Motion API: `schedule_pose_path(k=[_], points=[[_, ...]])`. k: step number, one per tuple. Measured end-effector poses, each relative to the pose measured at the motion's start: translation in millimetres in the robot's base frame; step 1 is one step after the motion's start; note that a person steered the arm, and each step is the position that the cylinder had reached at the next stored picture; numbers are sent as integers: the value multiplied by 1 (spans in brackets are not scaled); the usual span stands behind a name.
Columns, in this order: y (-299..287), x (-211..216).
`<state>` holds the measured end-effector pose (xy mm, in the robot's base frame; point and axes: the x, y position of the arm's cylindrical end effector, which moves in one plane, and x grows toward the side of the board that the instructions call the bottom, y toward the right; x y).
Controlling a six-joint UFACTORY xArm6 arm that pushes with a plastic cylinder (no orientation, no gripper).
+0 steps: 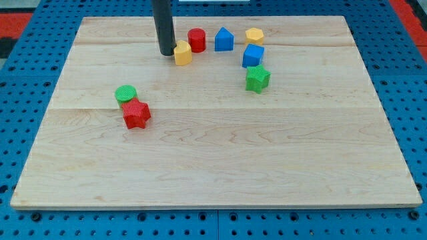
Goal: Move the green circle towards the center
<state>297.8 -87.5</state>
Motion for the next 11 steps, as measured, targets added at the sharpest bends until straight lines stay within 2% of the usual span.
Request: schedule_pose_path(k=[4, 5, 7, 9, 11], points=[[16, 14], [-4, 14], [-80, 21], [-96, 93], [-94, 124]])
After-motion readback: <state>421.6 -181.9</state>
